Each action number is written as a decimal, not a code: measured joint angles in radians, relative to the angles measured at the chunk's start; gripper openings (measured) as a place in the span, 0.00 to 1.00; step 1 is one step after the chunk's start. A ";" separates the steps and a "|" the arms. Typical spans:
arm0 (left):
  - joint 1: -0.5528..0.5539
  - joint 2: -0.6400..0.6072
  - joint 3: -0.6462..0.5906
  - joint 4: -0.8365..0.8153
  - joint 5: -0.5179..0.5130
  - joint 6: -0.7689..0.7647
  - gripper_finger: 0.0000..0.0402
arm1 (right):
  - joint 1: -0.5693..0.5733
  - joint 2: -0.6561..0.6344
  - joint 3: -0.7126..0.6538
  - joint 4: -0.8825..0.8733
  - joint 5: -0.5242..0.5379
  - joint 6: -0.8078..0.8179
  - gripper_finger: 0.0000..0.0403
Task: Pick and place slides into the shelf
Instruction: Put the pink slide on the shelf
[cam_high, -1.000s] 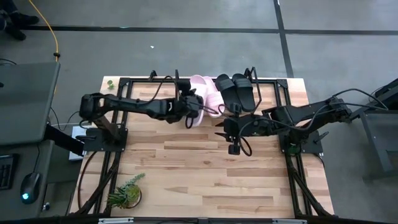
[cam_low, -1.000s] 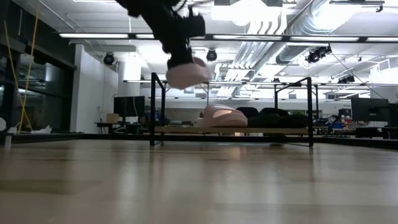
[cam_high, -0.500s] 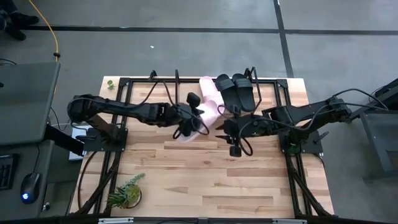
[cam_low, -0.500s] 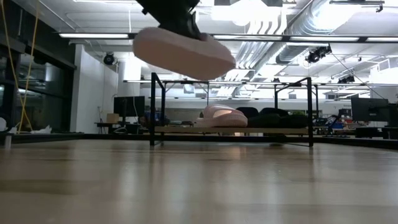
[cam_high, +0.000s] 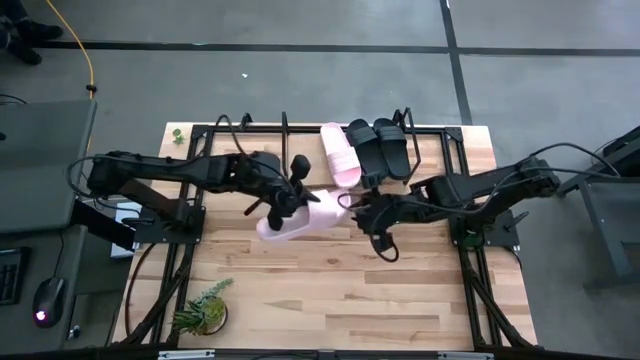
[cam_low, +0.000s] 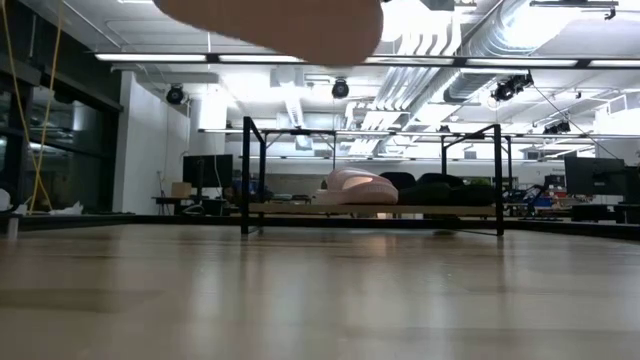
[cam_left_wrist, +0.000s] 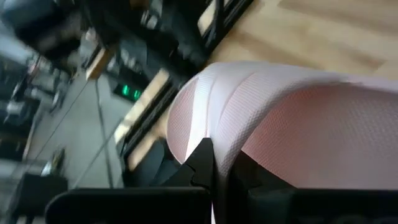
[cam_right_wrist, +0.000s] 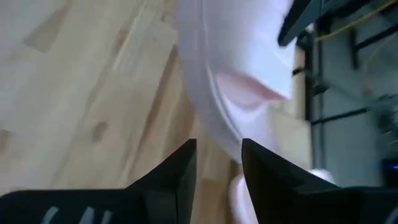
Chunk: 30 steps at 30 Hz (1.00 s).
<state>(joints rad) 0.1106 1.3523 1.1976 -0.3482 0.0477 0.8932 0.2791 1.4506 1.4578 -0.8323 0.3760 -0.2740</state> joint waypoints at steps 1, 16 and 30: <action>-0.001 -0.009 0.000 0.000 0.024 0.000 0.00 | 0.001 0.008 0.000 0.015 0.017 -0.031 0.30; -0.026 -0.041 0.000 -0.054 0.026 -0.003 0.00 | 0.017 0.035 0.000 0.117 0.196 -0.154 0.30; -0.026 -0.039 0.000 -0.060 -0.022 -0.004 0.00 | 0.016 0.034 0.000 0.171 0.192 -0.144 0.30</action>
<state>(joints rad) 0.0845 1.3136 1.1973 -0.4083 0.0261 0.8894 0.2951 1.4849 1.4578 -0.6611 0.5677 -0.4183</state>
